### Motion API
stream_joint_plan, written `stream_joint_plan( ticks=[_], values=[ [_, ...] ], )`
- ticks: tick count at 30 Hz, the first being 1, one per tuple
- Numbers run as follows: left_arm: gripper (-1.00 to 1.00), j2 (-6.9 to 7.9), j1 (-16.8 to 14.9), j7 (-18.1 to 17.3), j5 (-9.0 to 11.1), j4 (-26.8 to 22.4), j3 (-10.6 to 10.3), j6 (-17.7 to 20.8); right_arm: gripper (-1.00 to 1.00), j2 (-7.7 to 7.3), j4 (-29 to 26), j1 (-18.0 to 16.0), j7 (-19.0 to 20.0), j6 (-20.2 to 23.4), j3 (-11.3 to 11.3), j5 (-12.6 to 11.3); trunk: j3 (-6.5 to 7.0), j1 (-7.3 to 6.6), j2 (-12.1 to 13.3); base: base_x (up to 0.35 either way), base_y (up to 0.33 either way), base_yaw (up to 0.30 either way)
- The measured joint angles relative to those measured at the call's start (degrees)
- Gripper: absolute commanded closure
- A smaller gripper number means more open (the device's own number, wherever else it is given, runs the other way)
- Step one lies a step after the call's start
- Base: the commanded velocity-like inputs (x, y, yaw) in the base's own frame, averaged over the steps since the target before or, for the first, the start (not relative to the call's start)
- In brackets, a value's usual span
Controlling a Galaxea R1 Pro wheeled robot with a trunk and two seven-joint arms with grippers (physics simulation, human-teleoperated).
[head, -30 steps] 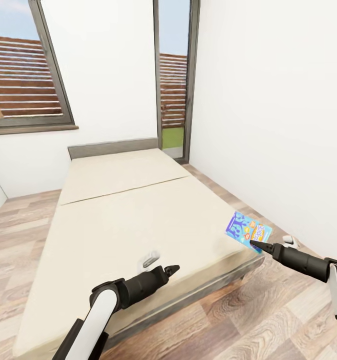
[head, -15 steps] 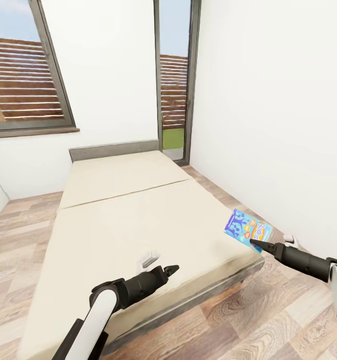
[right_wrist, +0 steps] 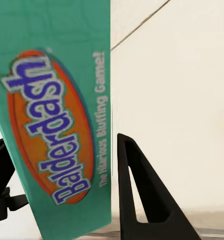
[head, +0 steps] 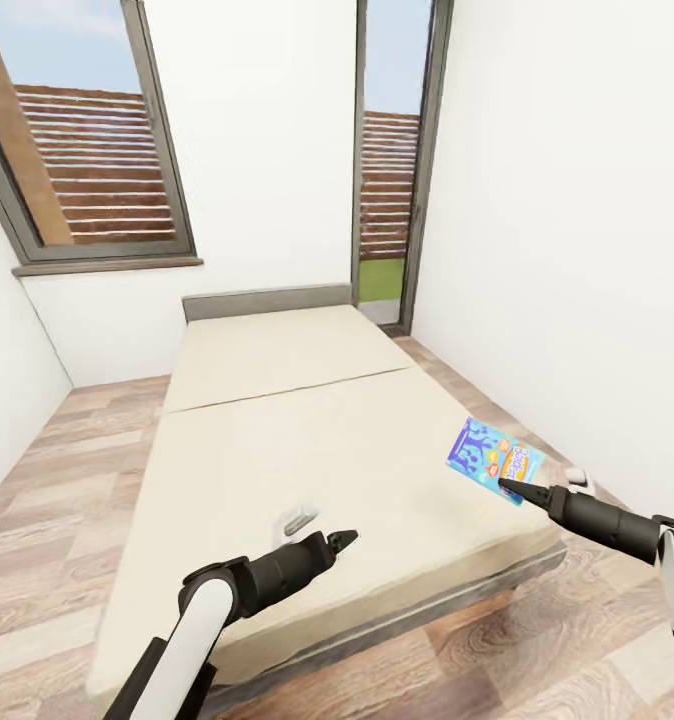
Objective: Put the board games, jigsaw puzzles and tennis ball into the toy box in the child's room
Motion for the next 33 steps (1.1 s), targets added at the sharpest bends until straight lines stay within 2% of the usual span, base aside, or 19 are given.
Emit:
stream_joint_plan(
  ticks=[33],
  values=[
    [-1.0, 0.16, -0.02, 0.25, -0.07, 0.03, 0.06, 0.0, 1.0, -0.05, -0.17, 0.02, -0.34, -0.6, 0.14, 0.09, 5.92, -7.25, 13.24, 0.0, 0.0, 0.287]
  ],
)
